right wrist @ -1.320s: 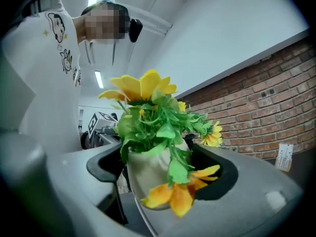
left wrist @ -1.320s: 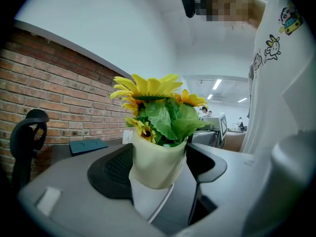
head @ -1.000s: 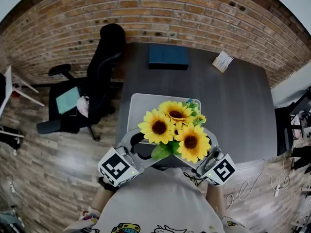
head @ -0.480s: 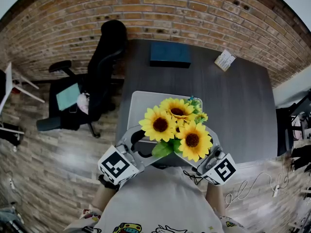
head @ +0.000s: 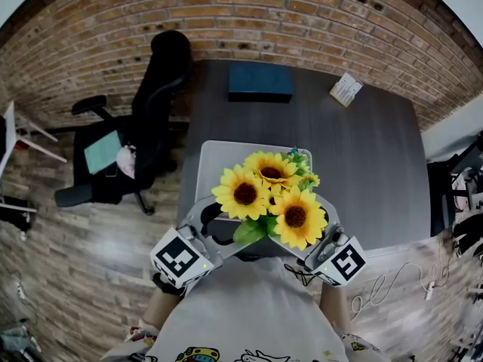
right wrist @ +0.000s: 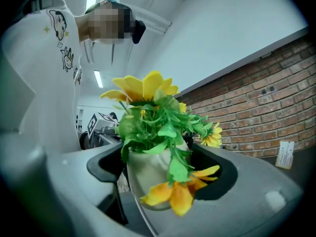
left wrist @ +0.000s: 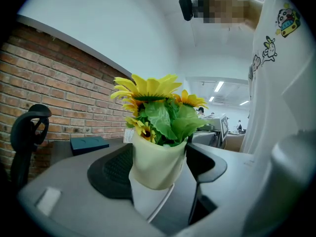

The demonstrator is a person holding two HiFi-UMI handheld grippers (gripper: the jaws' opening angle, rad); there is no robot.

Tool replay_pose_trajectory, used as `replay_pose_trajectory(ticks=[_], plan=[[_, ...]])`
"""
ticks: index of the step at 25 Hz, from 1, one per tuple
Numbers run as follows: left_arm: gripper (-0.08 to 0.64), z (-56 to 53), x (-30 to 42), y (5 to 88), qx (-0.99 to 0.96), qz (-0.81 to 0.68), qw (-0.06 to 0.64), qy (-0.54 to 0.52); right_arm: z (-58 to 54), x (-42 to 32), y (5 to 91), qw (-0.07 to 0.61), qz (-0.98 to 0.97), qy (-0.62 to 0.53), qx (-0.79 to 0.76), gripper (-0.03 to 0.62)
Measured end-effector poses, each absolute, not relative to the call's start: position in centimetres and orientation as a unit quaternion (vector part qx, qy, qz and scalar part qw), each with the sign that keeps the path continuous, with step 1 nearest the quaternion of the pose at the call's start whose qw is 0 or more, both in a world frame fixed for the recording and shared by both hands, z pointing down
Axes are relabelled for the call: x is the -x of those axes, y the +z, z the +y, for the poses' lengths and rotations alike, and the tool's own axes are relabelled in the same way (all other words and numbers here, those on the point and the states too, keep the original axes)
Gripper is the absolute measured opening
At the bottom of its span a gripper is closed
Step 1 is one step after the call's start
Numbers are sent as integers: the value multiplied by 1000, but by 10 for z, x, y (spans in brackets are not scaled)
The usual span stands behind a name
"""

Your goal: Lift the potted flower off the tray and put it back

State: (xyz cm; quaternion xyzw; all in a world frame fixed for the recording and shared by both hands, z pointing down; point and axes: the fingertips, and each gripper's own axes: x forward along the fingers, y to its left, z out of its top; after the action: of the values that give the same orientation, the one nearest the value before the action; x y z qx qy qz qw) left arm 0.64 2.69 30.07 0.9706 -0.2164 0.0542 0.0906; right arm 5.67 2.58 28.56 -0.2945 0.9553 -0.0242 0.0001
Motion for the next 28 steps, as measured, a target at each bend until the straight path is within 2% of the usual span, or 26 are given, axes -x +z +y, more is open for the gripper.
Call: replay_pose_trajectory(ticks=[15,28], plan=[[357,24,-2,302,-972,-210,92,52,23,-52,288,-5,954,-29,299,409],[357,4,10,307,-967,-218,121,52,3,-40,291,-9,956,-35,292,407]])
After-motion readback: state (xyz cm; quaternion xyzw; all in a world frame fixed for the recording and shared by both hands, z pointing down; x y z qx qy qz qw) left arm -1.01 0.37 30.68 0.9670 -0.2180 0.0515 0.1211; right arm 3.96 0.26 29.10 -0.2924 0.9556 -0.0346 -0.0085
